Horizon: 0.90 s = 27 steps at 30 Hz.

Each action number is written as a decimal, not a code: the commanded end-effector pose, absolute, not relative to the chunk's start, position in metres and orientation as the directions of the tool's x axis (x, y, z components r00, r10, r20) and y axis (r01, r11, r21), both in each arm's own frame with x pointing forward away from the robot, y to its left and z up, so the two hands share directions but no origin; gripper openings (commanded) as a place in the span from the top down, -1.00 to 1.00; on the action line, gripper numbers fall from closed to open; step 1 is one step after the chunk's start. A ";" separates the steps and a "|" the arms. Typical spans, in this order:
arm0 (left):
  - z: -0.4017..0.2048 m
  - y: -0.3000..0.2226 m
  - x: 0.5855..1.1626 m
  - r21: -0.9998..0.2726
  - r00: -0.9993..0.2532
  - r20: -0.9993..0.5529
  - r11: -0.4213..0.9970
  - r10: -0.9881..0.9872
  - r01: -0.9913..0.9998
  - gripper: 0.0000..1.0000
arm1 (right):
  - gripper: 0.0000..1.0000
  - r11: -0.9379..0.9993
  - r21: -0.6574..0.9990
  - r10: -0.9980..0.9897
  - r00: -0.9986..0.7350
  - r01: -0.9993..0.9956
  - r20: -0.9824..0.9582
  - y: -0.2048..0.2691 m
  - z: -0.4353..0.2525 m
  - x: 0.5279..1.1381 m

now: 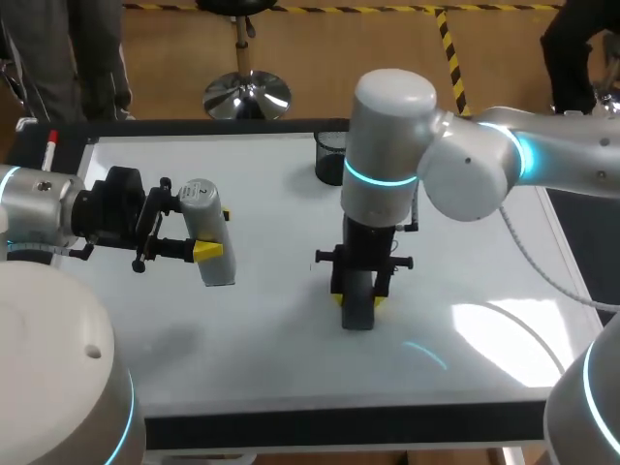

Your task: Pick up the inspection probe, press it on each red-marked spot on the whiteboard one by one, put down the probe, pick up the eraser, and wipe off all the red marks.

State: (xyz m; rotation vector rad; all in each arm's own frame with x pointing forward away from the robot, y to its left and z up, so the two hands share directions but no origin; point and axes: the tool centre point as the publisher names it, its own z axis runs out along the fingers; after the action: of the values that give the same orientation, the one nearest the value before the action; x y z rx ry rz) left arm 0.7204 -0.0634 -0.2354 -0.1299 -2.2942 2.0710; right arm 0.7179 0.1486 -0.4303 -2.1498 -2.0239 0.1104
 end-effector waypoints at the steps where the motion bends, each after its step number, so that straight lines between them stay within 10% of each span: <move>1: -0.235 -0.063 0.720 -0.995 -0.995 -0.023 0.099 0.095 0.032 1.00 | 1.00 -0.059 -0.196 0.994 0.076 0.979 0.080 0.115 -0.448 0.717; 27: -0.235 -0.063 0.720 -0.995 -0.995 -0.023 0.099 0.095 0.032 1.00 | 1.00 -0.085 -0.178 0.991 0.103 0.980 0.090 0.039 -0.408 0.707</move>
State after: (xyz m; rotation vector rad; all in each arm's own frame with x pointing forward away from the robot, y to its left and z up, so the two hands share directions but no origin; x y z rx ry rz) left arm 0.7204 -0.0634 -0.2354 -0.1300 -2.2942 2.0711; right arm 0.7147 0.0607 -0.4206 -2.1801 -1.9836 0.1180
